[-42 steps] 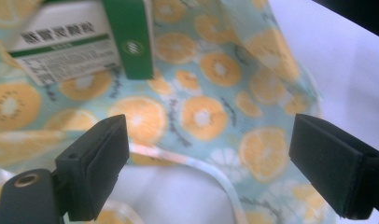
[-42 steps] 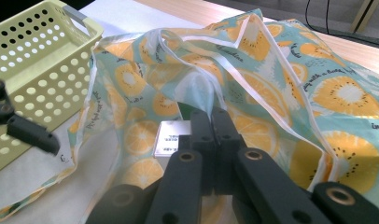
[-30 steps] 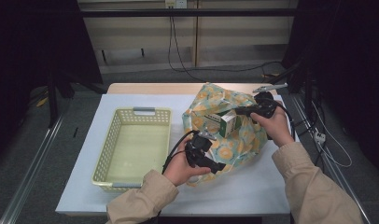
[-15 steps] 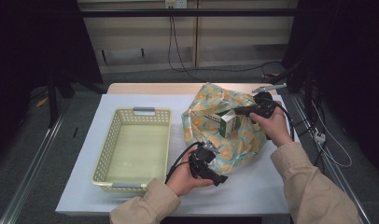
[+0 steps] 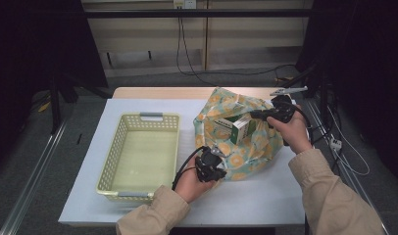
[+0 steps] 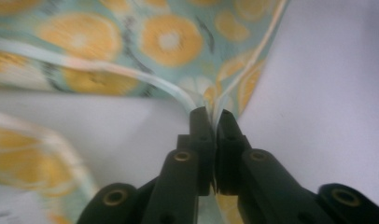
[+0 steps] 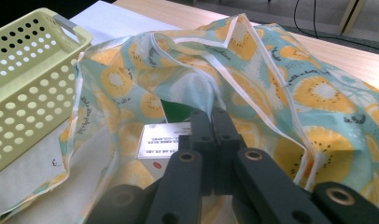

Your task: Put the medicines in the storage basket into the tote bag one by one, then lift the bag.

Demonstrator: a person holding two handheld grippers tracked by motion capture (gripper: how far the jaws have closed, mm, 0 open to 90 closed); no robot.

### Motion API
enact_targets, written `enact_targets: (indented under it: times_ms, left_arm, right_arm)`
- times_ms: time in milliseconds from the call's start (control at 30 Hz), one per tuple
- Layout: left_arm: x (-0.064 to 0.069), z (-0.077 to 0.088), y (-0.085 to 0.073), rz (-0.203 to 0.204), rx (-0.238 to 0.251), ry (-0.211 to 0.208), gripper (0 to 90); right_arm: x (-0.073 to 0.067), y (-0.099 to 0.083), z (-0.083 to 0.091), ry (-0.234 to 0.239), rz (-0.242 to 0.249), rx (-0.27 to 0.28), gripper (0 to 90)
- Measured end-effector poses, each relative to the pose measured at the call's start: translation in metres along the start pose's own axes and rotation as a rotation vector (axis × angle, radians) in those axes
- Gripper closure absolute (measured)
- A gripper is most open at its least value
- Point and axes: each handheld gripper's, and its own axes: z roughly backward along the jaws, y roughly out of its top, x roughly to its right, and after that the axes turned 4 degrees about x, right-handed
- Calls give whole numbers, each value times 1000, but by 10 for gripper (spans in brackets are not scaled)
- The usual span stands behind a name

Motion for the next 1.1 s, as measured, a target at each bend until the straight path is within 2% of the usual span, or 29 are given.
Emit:
enact_targets:
  times_ms: [167,367,633,800,1100]
  left_arm:
    - [-13,26,24,39,72,31,900]
    - [-26,58,61,50,162,72,900]
    - [-38,96,103,19,228,136,900]
    - [-43,118,127,-2,260,175,900]
    - [-56,162,176,-12,347,234,900]
  right_arm:
    - [-2,4,4,2,7,10,900]
    - [-5,12,8,6,16,18,900]
    - [-5,25,20,-4,18,47,900]
    - [-9,42,31,-11,32,72,900]
    - [-15,80,42,-7,38,132,900]
